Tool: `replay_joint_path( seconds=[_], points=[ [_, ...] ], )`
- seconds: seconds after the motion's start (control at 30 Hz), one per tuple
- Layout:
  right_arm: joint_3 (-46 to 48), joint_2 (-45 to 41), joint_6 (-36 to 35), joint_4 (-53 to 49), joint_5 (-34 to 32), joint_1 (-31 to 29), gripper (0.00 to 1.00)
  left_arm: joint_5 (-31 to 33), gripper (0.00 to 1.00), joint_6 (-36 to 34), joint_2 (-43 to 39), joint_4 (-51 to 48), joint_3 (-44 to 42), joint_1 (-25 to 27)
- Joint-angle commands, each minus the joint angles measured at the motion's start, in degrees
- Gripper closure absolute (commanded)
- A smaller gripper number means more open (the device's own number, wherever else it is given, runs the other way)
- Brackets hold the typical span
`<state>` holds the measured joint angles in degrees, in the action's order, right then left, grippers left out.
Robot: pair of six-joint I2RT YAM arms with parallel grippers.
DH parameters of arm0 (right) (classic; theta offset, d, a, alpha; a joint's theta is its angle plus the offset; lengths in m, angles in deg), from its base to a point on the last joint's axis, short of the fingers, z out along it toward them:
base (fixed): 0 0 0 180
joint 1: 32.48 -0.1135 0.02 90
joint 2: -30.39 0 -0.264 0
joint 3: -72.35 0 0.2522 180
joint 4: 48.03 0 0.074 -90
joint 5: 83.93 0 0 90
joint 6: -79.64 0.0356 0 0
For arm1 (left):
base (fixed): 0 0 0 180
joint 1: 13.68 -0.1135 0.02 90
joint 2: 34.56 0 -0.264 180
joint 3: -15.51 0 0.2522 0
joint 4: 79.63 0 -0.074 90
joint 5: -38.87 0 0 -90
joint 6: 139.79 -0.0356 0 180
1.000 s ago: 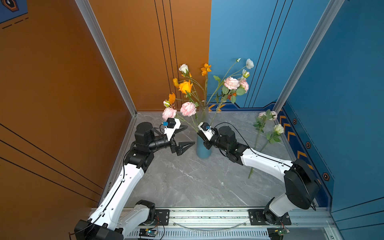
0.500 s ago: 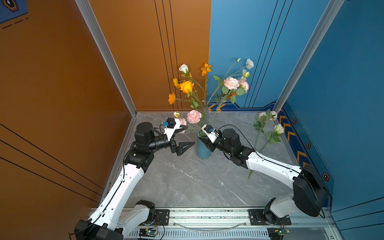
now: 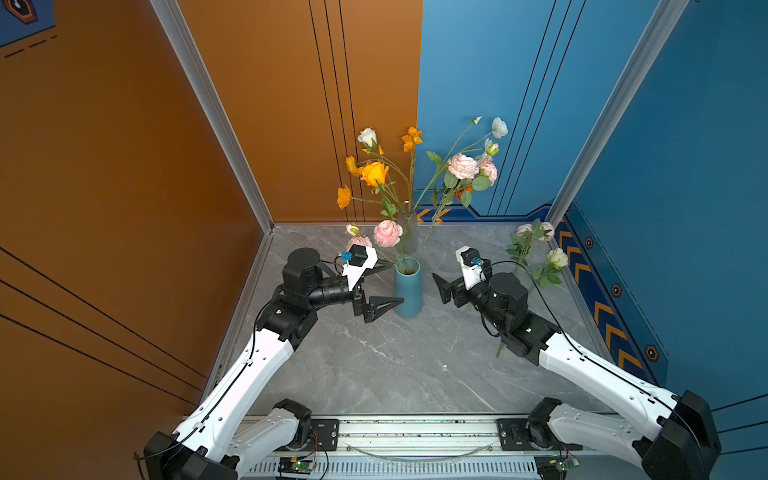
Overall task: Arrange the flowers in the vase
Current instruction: 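Open the right gripper and move it back to the remaining roses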
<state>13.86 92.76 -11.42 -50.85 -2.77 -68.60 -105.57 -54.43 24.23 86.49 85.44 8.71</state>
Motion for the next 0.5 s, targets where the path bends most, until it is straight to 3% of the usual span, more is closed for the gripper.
replay_joint_path(
  seconds=[0.0,0.17,0.27,0.47],
  points=[
    [0.8,-1.4,14.0,-11.2,-7.6,7.0,0.00,1.5,0.02,-0.5,0.6,0.9,0.6,2.2],
    [-0.9,-1.3,26.7,-23.6,-1.7,21.1,0.00,9.1,0.02,-1.8,2.5,0.8,-0.6,8.3],
    [-1.2,0.0,29.3,-28.1,1.3,27.5,0.02,14.4,0.02,-3.0,3.9,0.7,-1.3,12.1],
    [-0.5,5.2,31.6,-27.9,6.1,37.5,0.17,23.1,0.02,-8.4,6.1,-5.5,0.1,18.4]
  ],
)
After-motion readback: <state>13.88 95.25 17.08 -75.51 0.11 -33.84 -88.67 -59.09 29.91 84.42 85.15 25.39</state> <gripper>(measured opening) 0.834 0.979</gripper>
